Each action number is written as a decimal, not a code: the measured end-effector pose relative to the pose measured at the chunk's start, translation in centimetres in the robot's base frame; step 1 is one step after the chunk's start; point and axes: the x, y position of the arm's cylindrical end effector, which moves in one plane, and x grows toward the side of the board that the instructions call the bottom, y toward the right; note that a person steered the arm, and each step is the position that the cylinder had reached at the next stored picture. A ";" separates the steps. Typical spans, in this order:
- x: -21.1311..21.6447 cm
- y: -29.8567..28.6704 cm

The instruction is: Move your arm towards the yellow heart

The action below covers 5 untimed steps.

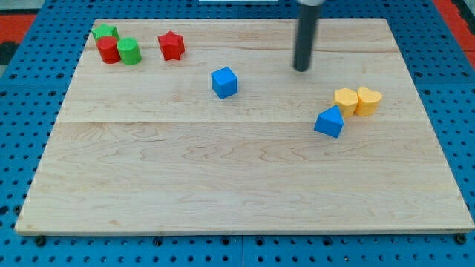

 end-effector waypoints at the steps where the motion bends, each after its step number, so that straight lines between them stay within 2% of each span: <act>1: 1.9 4.8; 3: 5.1 9.2; 4: 5.1 14.3; 5: 10.3 14.6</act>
